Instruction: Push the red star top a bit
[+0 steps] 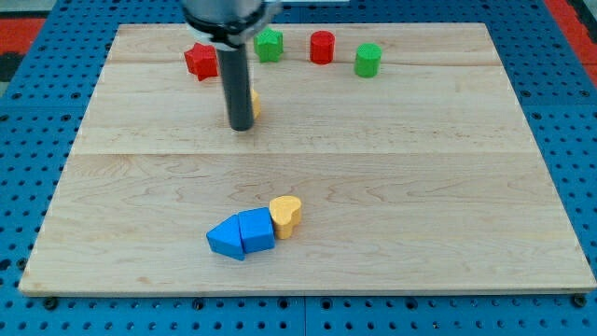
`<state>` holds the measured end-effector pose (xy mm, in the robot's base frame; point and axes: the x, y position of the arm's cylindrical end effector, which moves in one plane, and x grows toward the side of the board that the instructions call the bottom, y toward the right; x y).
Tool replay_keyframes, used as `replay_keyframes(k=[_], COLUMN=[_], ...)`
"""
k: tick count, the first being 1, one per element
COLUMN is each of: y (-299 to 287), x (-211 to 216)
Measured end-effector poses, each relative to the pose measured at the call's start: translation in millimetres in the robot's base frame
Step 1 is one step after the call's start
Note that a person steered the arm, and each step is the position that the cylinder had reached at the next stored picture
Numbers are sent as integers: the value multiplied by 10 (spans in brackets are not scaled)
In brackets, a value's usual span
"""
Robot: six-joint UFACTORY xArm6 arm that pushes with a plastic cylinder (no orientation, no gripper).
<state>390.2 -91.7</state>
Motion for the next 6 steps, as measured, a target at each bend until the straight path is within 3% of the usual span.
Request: replay_keyframes(k=[2,3,4,6], y=[-271,-960,-753,-454], x=[-175,-551,-765,-767])
